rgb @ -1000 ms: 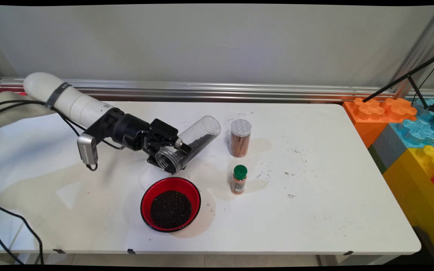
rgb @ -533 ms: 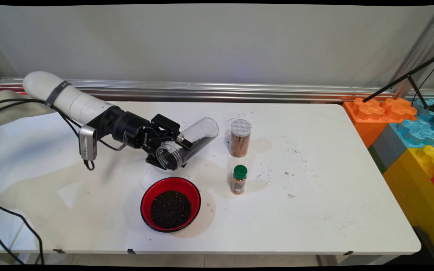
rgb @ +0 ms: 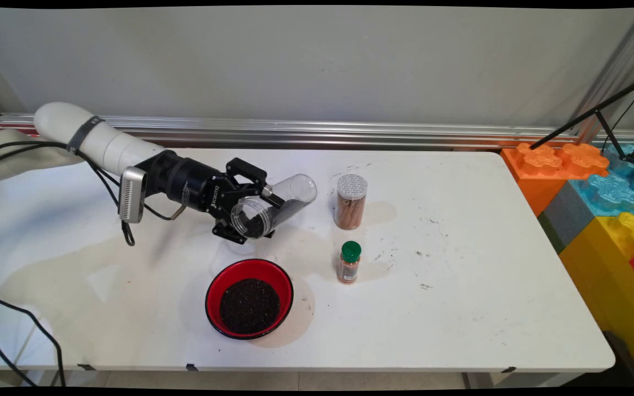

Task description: Pour the black seasoning powder in the red bowl

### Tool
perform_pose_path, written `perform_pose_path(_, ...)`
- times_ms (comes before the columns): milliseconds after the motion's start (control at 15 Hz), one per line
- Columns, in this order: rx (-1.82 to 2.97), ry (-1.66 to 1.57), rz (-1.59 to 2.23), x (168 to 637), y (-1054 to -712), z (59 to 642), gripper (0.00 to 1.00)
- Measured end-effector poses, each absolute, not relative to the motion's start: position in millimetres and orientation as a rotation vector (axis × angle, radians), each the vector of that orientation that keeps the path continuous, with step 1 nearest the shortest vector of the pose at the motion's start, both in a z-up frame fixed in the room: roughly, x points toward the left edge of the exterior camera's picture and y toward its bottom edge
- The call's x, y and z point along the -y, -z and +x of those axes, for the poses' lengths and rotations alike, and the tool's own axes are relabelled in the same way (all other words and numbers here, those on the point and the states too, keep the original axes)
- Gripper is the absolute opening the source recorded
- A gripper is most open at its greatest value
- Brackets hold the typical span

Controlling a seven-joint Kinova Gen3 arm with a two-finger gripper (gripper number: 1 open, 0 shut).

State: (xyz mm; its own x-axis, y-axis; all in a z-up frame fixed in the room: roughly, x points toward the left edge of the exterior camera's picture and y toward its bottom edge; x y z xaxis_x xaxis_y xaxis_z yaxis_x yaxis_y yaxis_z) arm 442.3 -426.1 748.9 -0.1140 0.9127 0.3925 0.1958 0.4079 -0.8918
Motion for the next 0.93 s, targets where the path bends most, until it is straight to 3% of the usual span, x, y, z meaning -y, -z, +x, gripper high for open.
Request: perform_pose_path(933,1.645,-0.699,-0.819,427.2,-750.8,445.1,0.0)
